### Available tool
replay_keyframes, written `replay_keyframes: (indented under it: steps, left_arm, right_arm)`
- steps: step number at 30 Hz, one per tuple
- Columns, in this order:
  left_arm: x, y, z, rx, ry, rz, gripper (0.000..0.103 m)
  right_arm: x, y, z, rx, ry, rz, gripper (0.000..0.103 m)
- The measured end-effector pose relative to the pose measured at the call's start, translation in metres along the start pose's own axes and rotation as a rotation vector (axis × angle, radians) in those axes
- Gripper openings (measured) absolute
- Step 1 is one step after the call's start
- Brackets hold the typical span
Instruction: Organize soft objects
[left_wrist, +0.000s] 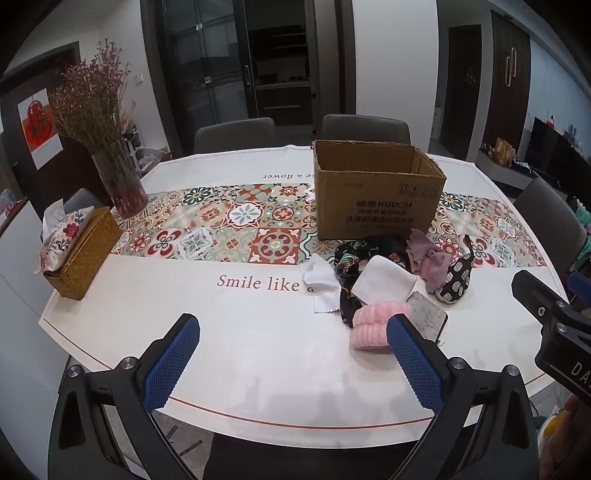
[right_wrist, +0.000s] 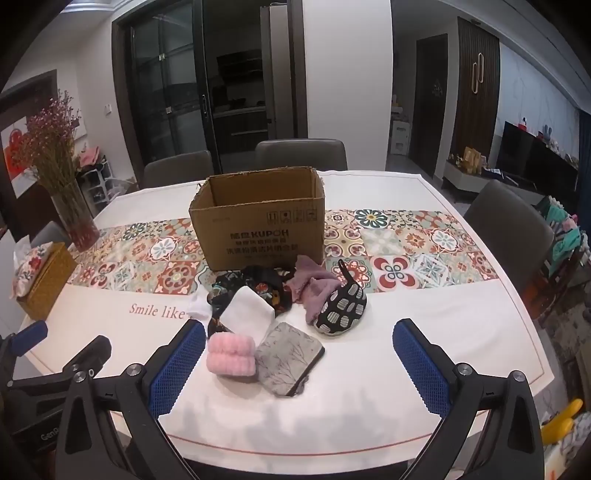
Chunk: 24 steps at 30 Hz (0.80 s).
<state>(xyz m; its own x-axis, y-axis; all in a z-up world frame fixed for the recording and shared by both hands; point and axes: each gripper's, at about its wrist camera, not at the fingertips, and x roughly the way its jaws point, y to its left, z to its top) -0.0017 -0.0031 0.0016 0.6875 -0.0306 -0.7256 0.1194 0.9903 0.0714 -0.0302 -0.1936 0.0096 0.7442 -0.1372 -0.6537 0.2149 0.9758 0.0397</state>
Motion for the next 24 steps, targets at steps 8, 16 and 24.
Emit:
replay_keyframes:
  steps: [8, 16, 24]
  left_arm:
    - [-0.0014, 0.004, -0.0011, -0.003, -0.009, -0.016, 0.103]
    - [0.0012, 0.0043, -0.0015, -0.014, 0.0, -0.002, 0.103]
    - [0.0022, 0.0047, -0.0024, -0.017, 0.005, -0.016, 0.103]
  right_arm:
    - [0.0003, 0.0011, -0.0033, 0.0, -0.005, -0.006, 0.102]
    - [0.001, -0.0001, -0.0025, -0.002, -0.004, -0.007, 0.102]
    - [-0.0002, 0.0009, -0.0033, -0.008, -0.007, -0.013, 0.102]
